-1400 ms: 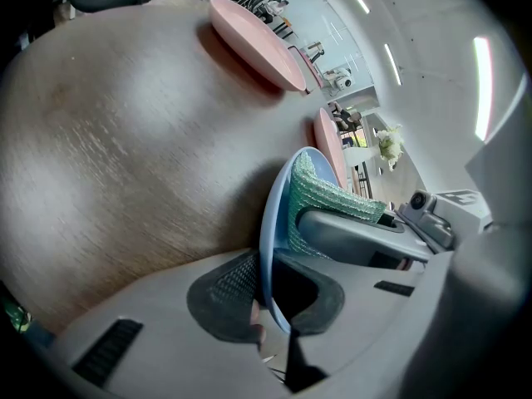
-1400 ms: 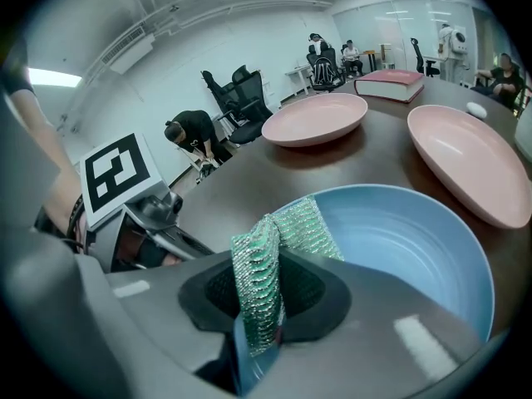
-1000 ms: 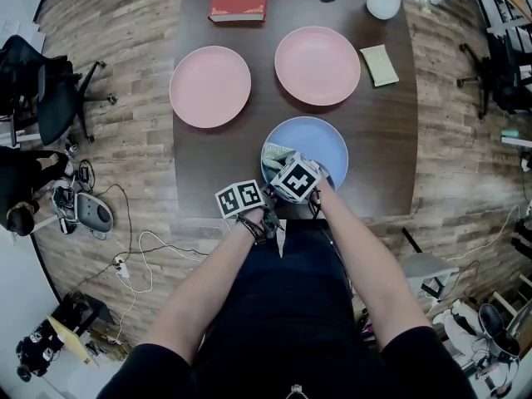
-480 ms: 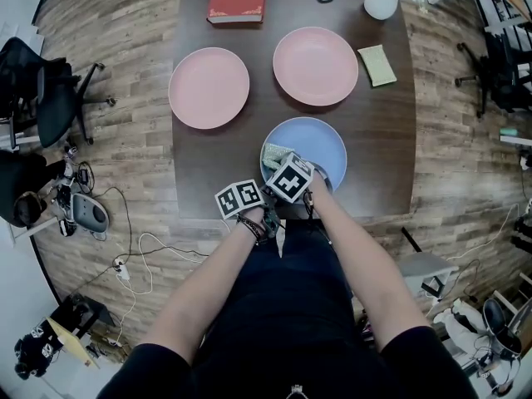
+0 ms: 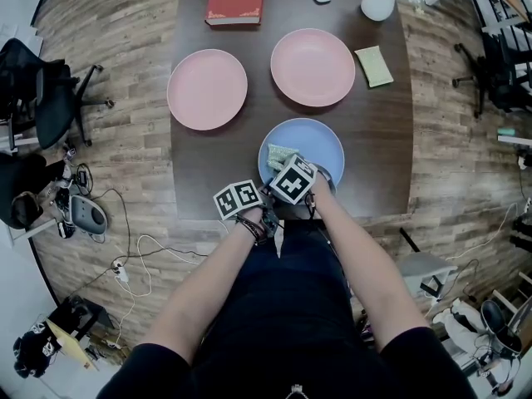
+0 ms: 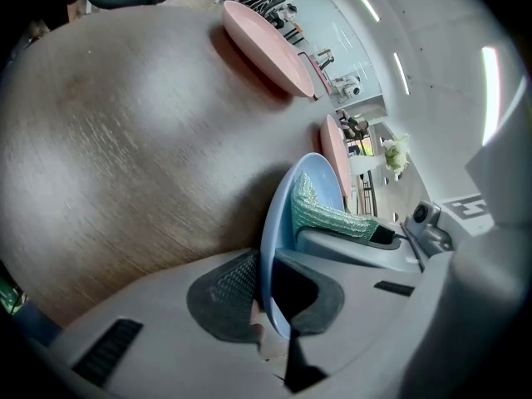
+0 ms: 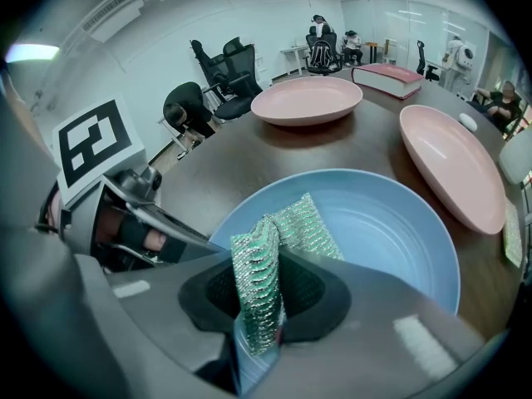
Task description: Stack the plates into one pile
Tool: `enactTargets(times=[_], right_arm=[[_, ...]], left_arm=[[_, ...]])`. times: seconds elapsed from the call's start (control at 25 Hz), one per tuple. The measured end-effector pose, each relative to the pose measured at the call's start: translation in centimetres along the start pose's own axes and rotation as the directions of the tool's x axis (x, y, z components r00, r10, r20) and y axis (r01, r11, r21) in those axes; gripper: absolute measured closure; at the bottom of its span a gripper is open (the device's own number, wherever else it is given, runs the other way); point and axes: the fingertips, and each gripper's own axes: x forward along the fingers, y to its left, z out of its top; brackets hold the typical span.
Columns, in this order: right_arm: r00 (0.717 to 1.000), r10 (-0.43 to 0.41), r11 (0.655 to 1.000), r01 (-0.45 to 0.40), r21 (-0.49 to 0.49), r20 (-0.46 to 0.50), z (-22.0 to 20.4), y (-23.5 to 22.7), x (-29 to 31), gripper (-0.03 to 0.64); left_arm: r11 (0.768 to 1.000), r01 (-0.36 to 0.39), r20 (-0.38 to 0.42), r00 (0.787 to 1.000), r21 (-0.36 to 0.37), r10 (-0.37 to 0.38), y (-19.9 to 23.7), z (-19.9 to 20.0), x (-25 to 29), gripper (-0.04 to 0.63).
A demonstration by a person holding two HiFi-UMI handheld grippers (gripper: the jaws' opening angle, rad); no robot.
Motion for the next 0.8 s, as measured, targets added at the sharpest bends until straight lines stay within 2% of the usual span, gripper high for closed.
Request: enactTargets(times=[0.8], right_arm=[[0.993, -0.101, 0.995, 0.101, -0.007, -0.063, -4.7, -2.8, -1.9, 0.534]], left_arm=[[1.0, -0.014, 0.016, 1.0, 0.0, 0.014, 0.0, 0.1, 0.1, 0.58]])
